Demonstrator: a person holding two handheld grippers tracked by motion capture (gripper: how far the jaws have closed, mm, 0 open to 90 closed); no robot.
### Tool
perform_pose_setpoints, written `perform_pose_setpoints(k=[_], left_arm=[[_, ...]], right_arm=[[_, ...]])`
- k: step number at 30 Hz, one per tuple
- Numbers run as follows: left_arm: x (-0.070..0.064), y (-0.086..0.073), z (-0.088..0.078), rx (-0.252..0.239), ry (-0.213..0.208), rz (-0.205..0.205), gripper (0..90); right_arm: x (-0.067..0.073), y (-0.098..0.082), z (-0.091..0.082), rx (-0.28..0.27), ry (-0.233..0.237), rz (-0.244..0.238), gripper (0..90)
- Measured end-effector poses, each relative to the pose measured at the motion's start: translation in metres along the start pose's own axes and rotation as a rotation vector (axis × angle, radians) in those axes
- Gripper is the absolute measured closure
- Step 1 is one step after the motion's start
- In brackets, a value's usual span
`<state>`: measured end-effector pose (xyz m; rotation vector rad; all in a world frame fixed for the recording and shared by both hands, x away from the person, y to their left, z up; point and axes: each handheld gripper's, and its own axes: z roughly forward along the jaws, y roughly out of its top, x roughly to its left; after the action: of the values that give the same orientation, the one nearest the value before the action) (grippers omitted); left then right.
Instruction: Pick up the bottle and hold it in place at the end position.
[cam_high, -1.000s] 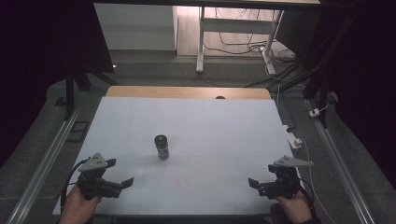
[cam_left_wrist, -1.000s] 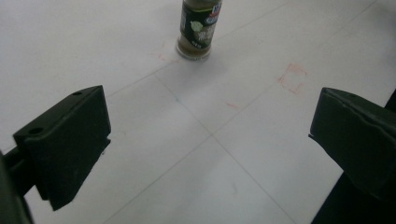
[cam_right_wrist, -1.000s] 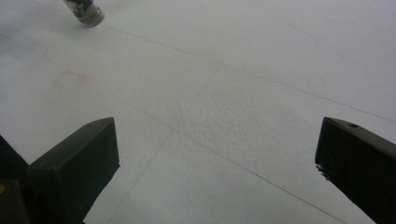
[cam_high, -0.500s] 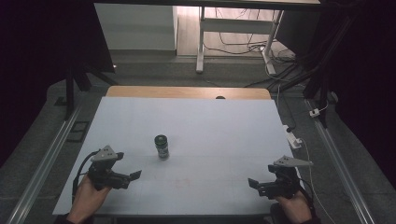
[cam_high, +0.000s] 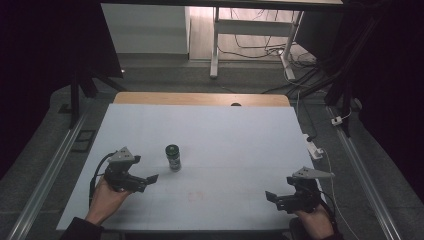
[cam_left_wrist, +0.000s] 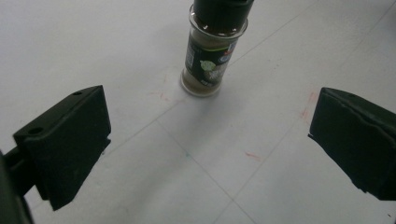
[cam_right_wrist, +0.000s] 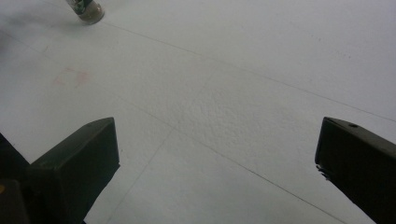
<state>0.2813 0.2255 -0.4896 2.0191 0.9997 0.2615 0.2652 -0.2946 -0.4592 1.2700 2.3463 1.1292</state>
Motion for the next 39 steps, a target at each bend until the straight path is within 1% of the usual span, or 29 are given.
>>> perform_pose_setpoints(k=[4, 9, 13, 16, 18, 22, 24, 28, 31, 33, 34, 36, 37, 38, 39], left_arm=[[0.002, 0.006, 0.009, 0.006, 0.0, 0.013, 0.0], [0.003, 0.012, 0.022, 0.016, 0.011, 0.034, 0.1], [0.003, 0.016, 0.032, 0.017, -0.013, 0.06, 0.0], [0.004, 0.018, 0.037, 0.007, -0.031, 0.065, 0.0], [0.005, 0.019, 0.042, 0.004, -0.034, 0.07, 0.0], [0.007, 0.023, 0.053, 0.015, -0.04, 0.075, 0.0], [0.007, 0.024, 0.059, 0.027, -0.039, 0.092, 0.0], [0.005, 0.027, 0.072, 0.063, -0.025, 0.129, 0.0], [0.004, 0.028, 0.077, 0.07, -0.018, 0.15, 0.1], [0.004, 0.029, 0.08, 0.075, -0.014, 0.158, 3.1], [0.004, 0.029, 0.082, 0.078, -0.012, 0.164, 3.1], [0.005, 0.028, 0.082, 0.079, -0.011, 0.181, 7.9], [0.006, 0.028, 0.082, 0.078, -0.019, 0.188, 17.1], [0.007, 0.028, 0.082, 0.078, -0.022, 0.195, 17.1], [0.008, 0.028, 0.082, 0.076, -0.018, 0.196, 21.8]], right_arm=[[0.0, 0.0, 0.0, 0.001, 0.001, -0.001, 0.0], [0.0, 0.0, 0.0, 0.001, 0.001, -0.003, 0.0], [0.0, 0.0, 0.0, 0.0, 0.001, -0.005, 0.0], [0.0, 0.0, 0.0, 0.0, 0.0, -0.005, 0.0], [0.0, 0.0, 0.0, 0.001, 0.001, -0.005, 0.0], [0.0, 0.0, 0.0, 0.002, 0.001, -0.008, 0.0], [0.0, 0.0, 0.0, 0.002, 0.002, -0.008, 0.0], [0.0, 0.0, 0.0, 0.001, 0.002, -0.008, 0.0], [0.0, 0.0, 0.0, 0.002, 0.003, -0.008, 0.0], [0.001, 0.0, 0.0, 0.002, 0.003, -0.009, 0.0], [0.001, 0.0, 0.0, 0.002, 0.003, -0.009, 0.0], [0.001, 0.0, 0.0, 0.002, 0.003, -0.009, 0.0], [0.001, 0.0, 0.0, 0.002, 0.004, -0.009, 0.0], [0.001, 0.0, 0.0, 0.002, 0.004, -0.009, 0.0], [0.001, 0.0, 0.0, 0.003, 0.004, -0.009, 0.0]])
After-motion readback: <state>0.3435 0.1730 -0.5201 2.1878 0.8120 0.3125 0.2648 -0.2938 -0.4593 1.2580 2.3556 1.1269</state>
